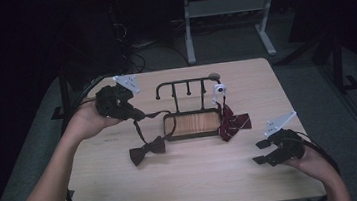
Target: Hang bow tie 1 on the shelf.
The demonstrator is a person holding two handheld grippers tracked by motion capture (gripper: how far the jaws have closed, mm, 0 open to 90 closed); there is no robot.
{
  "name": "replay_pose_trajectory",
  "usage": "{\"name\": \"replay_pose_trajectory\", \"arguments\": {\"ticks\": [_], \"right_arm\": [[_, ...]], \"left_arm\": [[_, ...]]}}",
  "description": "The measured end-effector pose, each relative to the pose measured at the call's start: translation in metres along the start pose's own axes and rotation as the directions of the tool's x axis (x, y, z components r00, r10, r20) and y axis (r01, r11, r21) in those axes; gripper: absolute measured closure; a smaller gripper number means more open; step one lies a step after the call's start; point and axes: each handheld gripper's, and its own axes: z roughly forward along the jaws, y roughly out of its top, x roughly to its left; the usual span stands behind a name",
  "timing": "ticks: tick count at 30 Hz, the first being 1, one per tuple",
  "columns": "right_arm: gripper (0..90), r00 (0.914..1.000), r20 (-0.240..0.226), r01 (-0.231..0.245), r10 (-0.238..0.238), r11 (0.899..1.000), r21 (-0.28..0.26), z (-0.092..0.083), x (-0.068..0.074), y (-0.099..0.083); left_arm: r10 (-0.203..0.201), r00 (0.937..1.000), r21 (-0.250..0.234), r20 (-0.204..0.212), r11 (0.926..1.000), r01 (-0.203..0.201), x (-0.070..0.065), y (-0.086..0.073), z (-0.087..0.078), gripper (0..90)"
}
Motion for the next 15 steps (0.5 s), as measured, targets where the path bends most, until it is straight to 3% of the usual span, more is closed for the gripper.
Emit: {"name": "replay_pose_trajectory", "arguments": {"ticks": [15], "right_arm": [[38.5,1.0,0.002,0.008,-0.008,1.0,-0.004,-0.001,0.002,0.002]], "left_arm": [[-0.033,0.9988,0.001,-0.035,0.9994,0.033,0.019,0.009,-0.008,89.9]]}}
